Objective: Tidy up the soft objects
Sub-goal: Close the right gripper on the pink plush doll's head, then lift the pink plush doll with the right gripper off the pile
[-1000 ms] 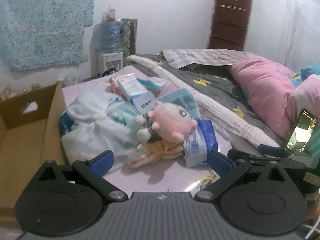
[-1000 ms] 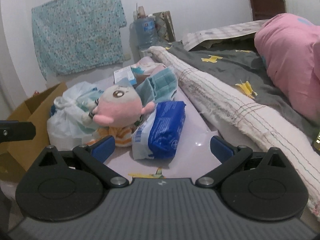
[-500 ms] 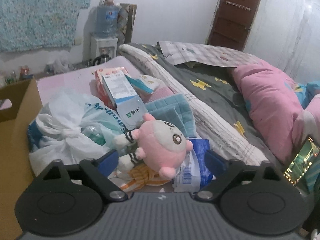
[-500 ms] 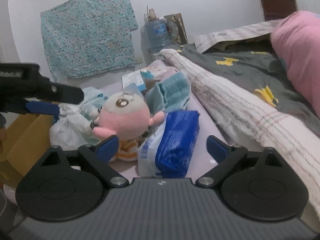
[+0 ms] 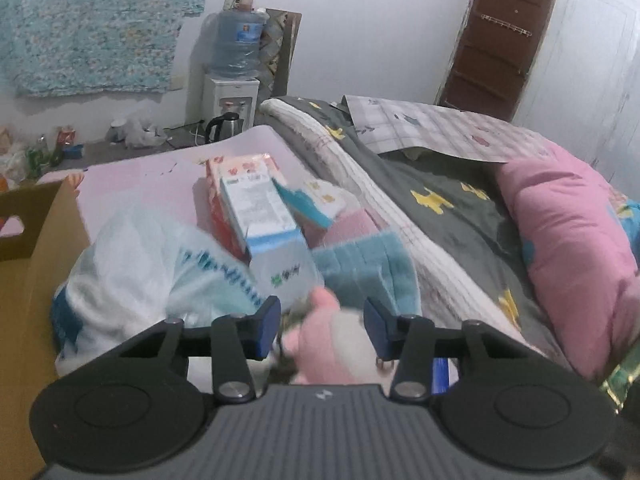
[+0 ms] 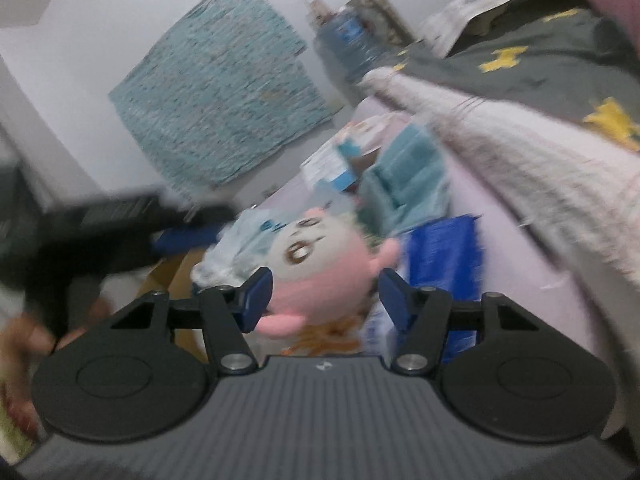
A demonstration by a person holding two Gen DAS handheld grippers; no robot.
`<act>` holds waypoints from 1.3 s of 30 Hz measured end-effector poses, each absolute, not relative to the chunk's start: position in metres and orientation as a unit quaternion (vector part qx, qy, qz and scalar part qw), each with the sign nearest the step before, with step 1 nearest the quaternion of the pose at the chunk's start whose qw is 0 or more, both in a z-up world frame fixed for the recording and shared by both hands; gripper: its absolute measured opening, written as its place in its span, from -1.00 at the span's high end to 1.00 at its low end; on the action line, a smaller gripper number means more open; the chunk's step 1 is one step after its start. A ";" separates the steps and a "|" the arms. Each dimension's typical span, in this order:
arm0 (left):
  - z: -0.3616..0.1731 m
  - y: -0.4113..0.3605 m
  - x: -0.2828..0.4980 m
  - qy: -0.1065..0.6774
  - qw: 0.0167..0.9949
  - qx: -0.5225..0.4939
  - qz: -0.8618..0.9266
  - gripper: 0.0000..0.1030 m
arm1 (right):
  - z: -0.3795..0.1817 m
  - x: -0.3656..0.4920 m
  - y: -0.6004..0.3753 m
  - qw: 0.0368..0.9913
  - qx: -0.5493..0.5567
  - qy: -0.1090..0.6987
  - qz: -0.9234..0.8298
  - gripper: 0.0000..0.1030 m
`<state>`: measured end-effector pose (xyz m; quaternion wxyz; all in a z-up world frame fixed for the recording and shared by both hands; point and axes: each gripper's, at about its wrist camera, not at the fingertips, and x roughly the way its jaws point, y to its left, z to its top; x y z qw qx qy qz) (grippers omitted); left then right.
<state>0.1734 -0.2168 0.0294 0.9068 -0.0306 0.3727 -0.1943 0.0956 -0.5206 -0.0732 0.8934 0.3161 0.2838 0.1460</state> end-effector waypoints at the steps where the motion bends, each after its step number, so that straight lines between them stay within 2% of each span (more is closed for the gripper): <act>1: 0.029 -0.221 0.181 0.377 0.905 -0.027 -0.196 0.08 | -0.074 0.099 -0.515 0.892 0.315 0.288 0.152 -0.16; 4: 0.020 -0.235 0.205 0.406 0.891 -0.024 -0.202 0.00 | -0.073 0.109 -0.499 0.894 0.295 0.301 0.153 -0.17; 6: 0.009 -0.241 0.218 0.430 0.878 -0.028 -0.210 -0.19 | -0.074 0.116 -0.489 0.894 0.282 0.310 0.156 -0.18; 11: -0.022 -0.244 0.241 0.492 0.843 -0.050 -0.210 -0.21 | -0.079 0.130 -0.479 0.894 0.261 0.332 0.150 -0.22; 19: -0.028 -0.231 0.240 0.511 0.827 -0.093 -0.216 -0.21 | -0.089 0.139 -0.477 0.894 0.254 0.335 0.157 -0.25; 31: 0.010 -0.211 0.202 0.475 0.849 -0.096 -0.212 -0.21 | -0.071 0.119 -0.474 0.900 0.252 0.294 0.201 -0.22; 39: 0.034 -0.187 0.145 0.440 0.868 -0.094 -0.210 -0.24 | -0.045 0.086 -0.467 0.892 0.235 0.290 0.255 -0.22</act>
